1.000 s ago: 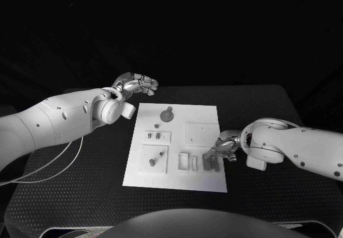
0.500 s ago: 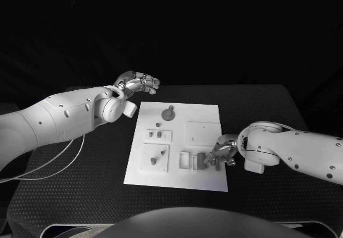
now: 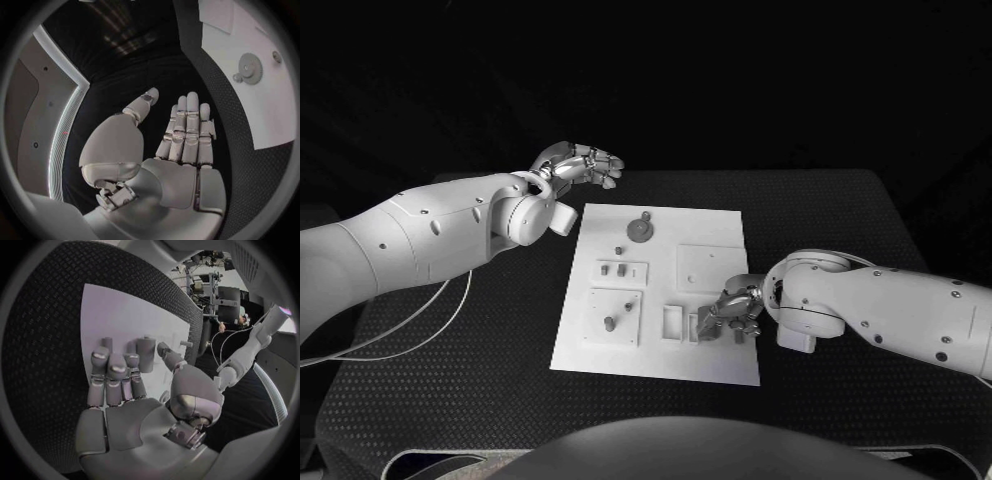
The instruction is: Assemble the parts on the task board
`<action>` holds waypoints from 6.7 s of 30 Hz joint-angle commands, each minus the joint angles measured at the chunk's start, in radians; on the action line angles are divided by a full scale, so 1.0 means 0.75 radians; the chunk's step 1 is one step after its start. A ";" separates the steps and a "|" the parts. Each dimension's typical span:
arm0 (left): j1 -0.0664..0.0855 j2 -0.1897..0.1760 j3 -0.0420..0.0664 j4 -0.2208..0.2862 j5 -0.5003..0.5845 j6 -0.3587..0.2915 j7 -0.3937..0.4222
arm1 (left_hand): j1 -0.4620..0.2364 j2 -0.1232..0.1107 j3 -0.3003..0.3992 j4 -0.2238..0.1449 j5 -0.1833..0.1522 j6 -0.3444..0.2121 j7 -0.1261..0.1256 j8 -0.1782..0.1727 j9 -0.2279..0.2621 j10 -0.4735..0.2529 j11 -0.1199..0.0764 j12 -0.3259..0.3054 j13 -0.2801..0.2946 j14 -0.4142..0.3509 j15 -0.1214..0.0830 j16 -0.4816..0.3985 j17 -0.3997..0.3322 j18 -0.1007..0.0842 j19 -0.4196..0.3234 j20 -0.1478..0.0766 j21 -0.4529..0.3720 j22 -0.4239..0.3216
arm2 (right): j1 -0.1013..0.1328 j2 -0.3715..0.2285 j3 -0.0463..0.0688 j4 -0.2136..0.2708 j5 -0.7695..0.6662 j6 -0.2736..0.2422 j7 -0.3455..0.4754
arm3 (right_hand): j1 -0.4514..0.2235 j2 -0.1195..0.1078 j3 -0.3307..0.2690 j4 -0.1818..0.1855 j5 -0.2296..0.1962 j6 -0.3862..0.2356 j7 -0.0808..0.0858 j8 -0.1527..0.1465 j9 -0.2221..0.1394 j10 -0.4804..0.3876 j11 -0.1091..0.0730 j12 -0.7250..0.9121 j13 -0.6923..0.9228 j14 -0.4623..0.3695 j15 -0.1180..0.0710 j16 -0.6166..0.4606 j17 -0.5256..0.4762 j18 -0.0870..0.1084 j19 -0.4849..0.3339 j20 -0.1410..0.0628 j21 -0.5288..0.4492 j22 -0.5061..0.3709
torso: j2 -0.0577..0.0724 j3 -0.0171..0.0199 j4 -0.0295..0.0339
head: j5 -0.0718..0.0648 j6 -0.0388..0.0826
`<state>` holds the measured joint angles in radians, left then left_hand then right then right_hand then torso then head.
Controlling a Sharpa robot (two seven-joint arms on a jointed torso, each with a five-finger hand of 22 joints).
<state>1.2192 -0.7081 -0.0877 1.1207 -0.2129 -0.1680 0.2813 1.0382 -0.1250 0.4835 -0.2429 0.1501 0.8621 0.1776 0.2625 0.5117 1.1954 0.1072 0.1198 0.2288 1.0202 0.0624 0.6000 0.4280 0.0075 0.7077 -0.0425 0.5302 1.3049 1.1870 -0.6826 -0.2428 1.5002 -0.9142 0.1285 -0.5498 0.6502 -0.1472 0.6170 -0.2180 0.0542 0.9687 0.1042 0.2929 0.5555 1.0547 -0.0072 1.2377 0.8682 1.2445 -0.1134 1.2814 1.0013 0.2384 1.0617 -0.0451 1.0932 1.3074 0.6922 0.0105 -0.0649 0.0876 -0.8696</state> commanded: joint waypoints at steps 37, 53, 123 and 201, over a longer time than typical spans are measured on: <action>0.001 -0.004 0.000 0.006 0.009 0.023 0.002 | -0.015 -0.002 0.003 0.011 0.008 -0.013 0.001 0.007 -0.004 0.004 0.001 -0.002 -0.002 0.004 0.000 -0.014 0.013 0.011 -0.002 0.008 -0.011 0.005 | 0.047 -0.044 -0.005 0.078 0.147 -0.212 0.028 | 0.068 0.122 0.272 -0.022 0.001 0.091 -0.018 0.020 0.001 0.040 -0.017 -0.034 0.022 0.029 -0.009 -0.025 0.020 0.031 -0.001 0.013 0.032 0.008 | -0.001 -0.0015 -0.0053 | 0.010 0.003; 0.001 -0.003 0.000 0.011 0.009 0.023 -0.002 | -0.014 -0.005 0.004 0.010 0.012 -0.013 0.001 0.008 -0.004 0.005 0.001 -0.002 -0.002 0.005 0.001 -0.017 0.017 0.011 -0.002 0.008 -0.012 0.007 | 0.064 0.035 -0.006 0.057 0.263 -0.149 -0.011 | 0.027 0.105 0.263 -0.017 0.000 0.094 -0.019 0.012 -0.008 0.047 -0.017 -0.047 0.027 0.037 -0.011 -0.031 0.023 0.031 0.004 0.014 0.036 0.002 | 0.001 -0.0026 -0.0028 | 0.003 0.008; 0.002 0.001 0.000 0.012 0.009 0.019 -0.001 | -0.014 -0.007 0.004 0.013 0.013 -0.014 0.001 0.011 -0.006 0.005 0.001 -0.002 -0.003 0.006 0.001 -0.025 0.027 0.010 -0.004 0.009 -0.015 0.011 | -0.015 0.156 -0.005 -0.046 0.205 -0.025 -0.013 | -0.059 0.014 0.155 -0.034 -0.006 0.074 -0.012 -0.010 -0.018 0.028 -0.011 -0.066 0.058 0.026 -0.007 -0.045 0.040 0.031 -0.011 0.008 0.041 -0.009 | 0.002 -0.0010 -0.0050 | 0.042 -0.004; 0.001 -0.002 0.000 0.010 0.009 0.019 -0.003 | -0.012 -0.005 0.006 0.016 0.014 -0.014 0.001 0.014 -0.007 0.005 0.001 -0.003 -0.003 0.006 0.002 -0.034 0.039 0.009 -0.006 0.010 -0.019 0.015 | 0.036 0.043 -0.005 0.102 -0.537 -0.227 0.336 | 0.361 -0.071 -0.031 -0.098 -0.007 0.192 -0.068 0.073 0.056 0.139 -0.064 -0.026 0.118 0.075 -0.050 -0.056 0.062 0.031 0.025 -0.034 0.072 -0.048 | 0.003 -0.0017 -0.0045 | 0.034 -0.004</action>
<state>1.2195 -0.7108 -0.0884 1.1252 -0.2114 -0.1636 0.2723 1.0355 -0.1277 0.4891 -0.2376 0.1539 0.8573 0.1802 0.2664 0.5079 1.1954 0.1072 0.1197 0.2278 1.0202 0.0624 0.5807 0.4560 0.0074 0.7041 -0.0389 0.5225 1.3073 1.2179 -0.6530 -0.2466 1.5739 -1.1552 -0.0107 -0.3463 0.9117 -0.1969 0.5979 -0.2914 0.0544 1.1075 0.0522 0.3431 0.5967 1.1533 -0.0555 1.2121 0.9562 1.3008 -0.1444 1.2422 1.0491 0.2245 1.0774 -0.0720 1.1461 1.2720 0.6947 0.0103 -0.0689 0.1138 -0.8727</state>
